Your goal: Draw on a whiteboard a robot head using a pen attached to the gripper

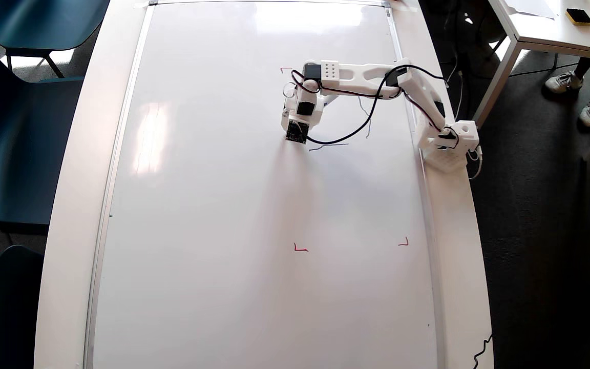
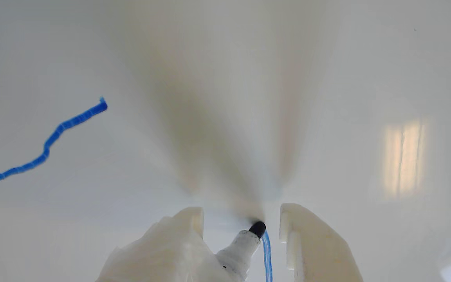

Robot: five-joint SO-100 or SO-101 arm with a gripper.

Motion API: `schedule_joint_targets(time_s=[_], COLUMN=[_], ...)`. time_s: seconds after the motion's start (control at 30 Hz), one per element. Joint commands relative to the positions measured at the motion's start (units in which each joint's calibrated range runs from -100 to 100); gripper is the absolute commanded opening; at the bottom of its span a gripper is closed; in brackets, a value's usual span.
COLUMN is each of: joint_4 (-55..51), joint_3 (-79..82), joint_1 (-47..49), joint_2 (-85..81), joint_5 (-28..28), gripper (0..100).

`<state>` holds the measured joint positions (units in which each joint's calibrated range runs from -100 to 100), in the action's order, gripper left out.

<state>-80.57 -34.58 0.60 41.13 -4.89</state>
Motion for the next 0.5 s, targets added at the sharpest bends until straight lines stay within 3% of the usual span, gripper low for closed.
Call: schedule_joint_targets(time_s=[0.0,0.47], joint_4=[-0.83,-0.83], joint_3=[1.58,4.58], joint_1=[1.42,3.71], joint_2=[-1.42,-5.70], joint_5=[-1.06,-1.22], gripper=[12,12])
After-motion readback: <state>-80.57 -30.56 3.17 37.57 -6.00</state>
